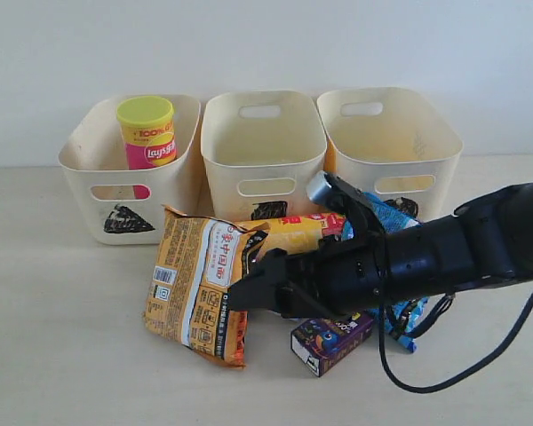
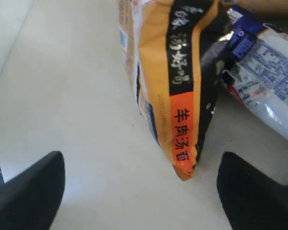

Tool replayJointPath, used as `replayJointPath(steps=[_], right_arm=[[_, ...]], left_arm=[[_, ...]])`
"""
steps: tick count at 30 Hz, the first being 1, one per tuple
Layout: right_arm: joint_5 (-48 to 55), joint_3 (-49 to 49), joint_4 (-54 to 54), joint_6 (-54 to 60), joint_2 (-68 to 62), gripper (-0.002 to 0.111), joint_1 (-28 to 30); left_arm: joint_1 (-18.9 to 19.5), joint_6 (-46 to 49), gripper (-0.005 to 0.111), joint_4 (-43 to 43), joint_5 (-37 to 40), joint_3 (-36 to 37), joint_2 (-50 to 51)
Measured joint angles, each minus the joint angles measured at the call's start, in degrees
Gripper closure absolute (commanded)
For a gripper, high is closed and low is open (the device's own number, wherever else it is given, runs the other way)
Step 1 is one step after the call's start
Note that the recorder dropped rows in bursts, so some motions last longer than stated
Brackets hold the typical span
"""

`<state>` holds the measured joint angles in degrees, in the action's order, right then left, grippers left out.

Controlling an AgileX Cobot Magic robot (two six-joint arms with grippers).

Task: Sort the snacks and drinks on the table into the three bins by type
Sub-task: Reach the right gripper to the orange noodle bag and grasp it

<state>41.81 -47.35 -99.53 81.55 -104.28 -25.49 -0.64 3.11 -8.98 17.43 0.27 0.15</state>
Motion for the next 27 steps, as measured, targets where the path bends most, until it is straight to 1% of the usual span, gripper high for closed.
replayJointPath(steps=[4,7,9,12,17,27], right_arm=[[0.09,-2.14,-0.03,0.25,-4.01,0.031,-0.11],[-0.33,-5.28,-0.03,0.25,-6.97,0.031,-2.31],[-2.56,-7.31,-0.03,0.25,-8.36,0.031,-4.06],[-4.37,-8.57,-0.12,-0.37,-9.55,0.031,-4.82],[-5.51,-11.29,-0.12,-1.43,-11.95,0.031,-4.82],[-4.53,-17.14,-0.12,-4.38,-16.61,0.031,-5.17]], left_arm=[[0.0,0.0,0.103,0.0,0.0,0.0,0.0],[0.0,0.0,0.103,0.0,0.0,0.0,0.0],[0.0,0.0,0.103,0.0,0.0,0.0,0.0],[0.0,0.0,0.103,0.0,0.0,0.0,0.0],[0.0,0.0,0.103,0.0,0.0,0.0,0.0],[0.0,0.0,0.103,0.0,0.0,0.0,0.0]])
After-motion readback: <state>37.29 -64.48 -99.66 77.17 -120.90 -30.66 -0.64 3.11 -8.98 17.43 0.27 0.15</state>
